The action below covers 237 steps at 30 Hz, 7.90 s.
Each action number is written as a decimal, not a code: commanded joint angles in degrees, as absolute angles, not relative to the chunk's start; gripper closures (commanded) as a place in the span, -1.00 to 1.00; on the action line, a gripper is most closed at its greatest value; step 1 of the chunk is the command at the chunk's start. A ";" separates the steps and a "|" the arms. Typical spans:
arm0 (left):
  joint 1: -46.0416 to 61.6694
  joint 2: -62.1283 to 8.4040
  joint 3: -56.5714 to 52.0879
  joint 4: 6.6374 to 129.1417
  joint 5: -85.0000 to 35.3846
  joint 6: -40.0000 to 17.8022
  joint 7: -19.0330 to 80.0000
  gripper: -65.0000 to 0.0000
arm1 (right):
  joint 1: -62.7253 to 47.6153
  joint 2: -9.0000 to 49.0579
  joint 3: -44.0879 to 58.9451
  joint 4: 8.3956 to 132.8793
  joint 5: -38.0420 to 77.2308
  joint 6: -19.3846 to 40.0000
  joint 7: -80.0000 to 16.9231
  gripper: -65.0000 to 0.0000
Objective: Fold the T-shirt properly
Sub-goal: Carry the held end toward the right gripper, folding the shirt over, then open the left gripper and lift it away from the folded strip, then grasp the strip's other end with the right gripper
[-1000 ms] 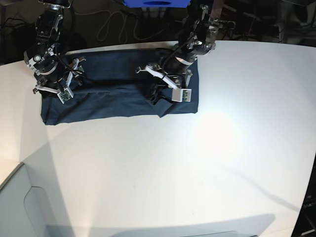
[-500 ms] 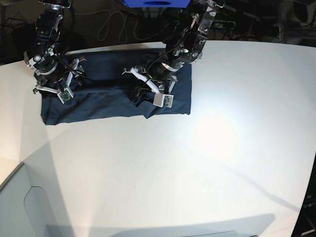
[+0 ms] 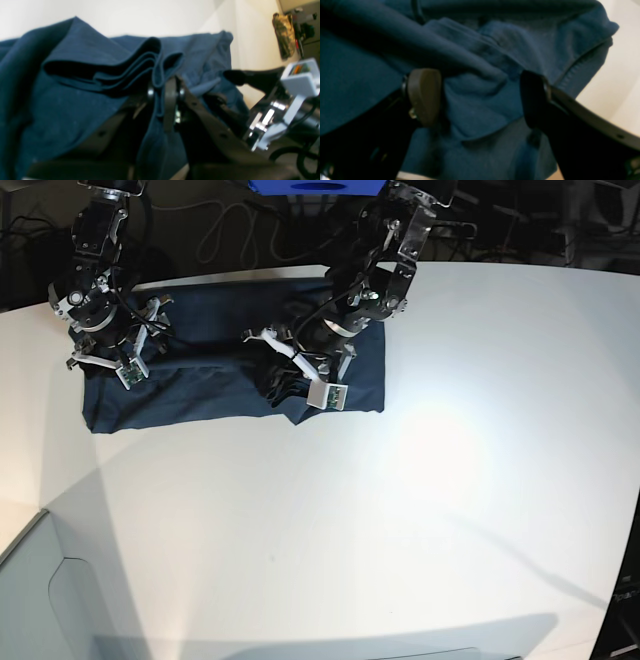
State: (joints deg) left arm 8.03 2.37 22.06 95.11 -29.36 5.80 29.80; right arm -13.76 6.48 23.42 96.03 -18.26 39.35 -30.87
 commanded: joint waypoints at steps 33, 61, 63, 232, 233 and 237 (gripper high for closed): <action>8.22 1.10 27.12 101.14 -30.02 5.14 28.26 0.18 | -14.02 6.99 23.43 97.01 -18.59 40.00 -30.99 -0.45; 5.05 4.09 19.21 91.47 -30.02 5.14 28.18 0.23 | -13.41 6.99 23.34 97.01 -18.59 40.00 -30.99 -0.46; 4.35 4.53 19.21 91.38 -30.02 5.05 28.18 0.39 | -13.41 6.99 23.34 97.01 -18.59 40.00 -30.99 -0.46; 17.01 -11.03 -18.33 103.43 -53.67 4.62 28.44 -0.07 | -0.92 5.49 38.64 82.24 -18.42 40.00 -37.41 0.23; 17.01 -11.03 -18.33 103.43 -53.67 4.62 28.44 -0.07 | -1.01 5.49 38.64 82.24 -18.42 40.00 -37.41 0.29; 16.92 -11.03 -18.33 103.43 -53.67 4.62 28.44 -0.07 | -0.84 5.32 38.64 82.24 -18.51 40.00 -37.49 0.48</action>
